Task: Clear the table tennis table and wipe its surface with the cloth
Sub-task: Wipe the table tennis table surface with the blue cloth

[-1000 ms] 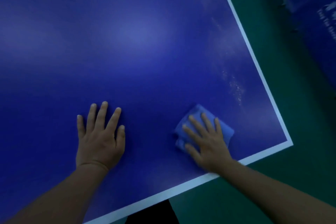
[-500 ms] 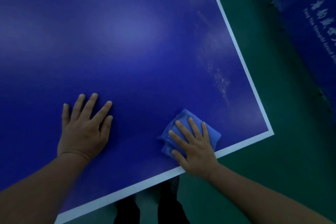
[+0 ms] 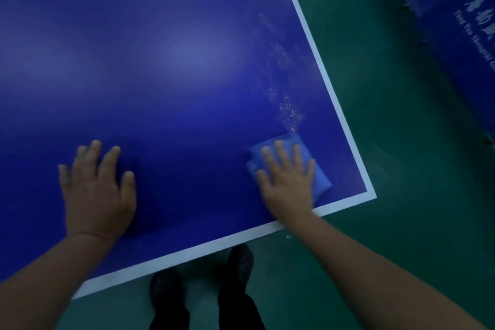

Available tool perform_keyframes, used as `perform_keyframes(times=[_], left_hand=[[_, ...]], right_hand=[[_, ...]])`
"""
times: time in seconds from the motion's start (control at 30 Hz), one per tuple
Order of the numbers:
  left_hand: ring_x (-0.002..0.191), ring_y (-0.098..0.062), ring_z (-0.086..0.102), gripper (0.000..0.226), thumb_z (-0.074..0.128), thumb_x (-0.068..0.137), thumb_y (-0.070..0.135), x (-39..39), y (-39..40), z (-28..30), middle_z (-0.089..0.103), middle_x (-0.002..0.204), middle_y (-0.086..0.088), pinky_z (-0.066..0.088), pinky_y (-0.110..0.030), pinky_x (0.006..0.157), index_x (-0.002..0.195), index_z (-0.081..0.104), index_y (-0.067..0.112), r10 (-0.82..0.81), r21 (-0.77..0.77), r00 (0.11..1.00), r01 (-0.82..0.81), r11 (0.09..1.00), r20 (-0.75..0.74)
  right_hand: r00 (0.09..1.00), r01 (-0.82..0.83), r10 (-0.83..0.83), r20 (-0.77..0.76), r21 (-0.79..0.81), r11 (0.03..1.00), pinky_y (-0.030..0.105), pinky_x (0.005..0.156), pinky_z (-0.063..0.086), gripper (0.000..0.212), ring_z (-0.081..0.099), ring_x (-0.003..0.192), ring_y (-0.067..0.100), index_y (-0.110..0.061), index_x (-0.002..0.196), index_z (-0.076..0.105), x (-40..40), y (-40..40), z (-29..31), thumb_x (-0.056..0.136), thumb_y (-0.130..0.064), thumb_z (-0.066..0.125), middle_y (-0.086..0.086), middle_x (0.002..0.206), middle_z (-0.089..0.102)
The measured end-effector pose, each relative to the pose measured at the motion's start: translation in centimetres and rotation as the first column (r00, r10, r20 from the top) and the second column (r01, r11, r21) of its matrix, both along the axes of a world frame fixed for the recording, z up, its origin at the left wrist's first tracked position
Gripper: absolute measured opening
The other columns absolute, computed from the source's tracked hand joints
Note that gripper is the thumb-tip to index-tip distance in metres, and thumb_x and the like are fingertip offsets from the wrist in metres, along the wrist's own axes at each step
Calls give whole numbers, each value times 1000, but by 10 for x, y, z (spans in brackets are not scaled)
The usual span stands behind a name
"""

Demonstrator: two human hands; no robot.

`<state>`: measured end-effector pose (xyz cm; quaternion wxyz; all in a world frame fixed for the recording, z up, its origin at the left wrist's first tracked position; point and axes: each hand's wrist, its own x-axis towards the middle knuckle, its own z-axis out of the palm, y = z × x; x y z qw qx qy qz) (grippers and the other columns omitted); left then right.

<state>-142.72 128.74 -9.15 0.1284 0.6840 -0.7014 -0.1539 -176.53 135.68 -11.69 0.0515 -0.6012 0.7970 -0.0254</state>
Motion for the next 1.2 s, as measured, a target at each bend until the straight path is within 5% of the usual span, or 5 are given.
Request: perform_keyframes(times=[0.2,0.43,0.63,0.83,1.2], left_hand=[[150,-31,18,62,32,94,45,-118,65,0,31,158,-16,3,-54,122,145,44,11,-163,25,987,163,986,-12],[150,-31,16,64,29,94,47,-134,74,-15,32,157,-15,3,-55,122,142,47,8,-170,97,980,159,982,108],[151,-29,15,63,31,94,45,-136,73,-15,31,157,-15,-1,-51,122,141,48,7,-157,93,982,148,985,105],[150,-30,16,62,31,94,44,-137,73,-14,32,157,-15,-1,-51,122,140,49,7,-158,85,981,150,985,110],[149,-32,21,60,31,95,42,-138,73,-16,34,156,-15,7,-57,120,140,50,7,-156,73,979,147,986,133]], right_hand=[[907,412,-418,55,98,906,63,119,-2,58,-4,153,27,-39,157,11,-91,-13,12,102,-53,24,-9,167,2],[972,-233,232,22,92,968,66,118,9,59,9,153,31,-39,155,26,-68,47,4,101,-60,23,-5,166,17],[970,240,-241,9,84,967,62,120,7,63,3,153,28,-36,157,20,-144,-7,6,97,-56,20,-7,167,9],[993,-119,118,11,78,990,63,118,10,59,14,152,33,-34,154,29,-96,58,5,100,-57,28,-2,164,23],[998,-63,65,-23,96,993,66,116,10,63,11,152,35,-33,157,22,-81,55,6,99,-56,23,-2,166,14]])
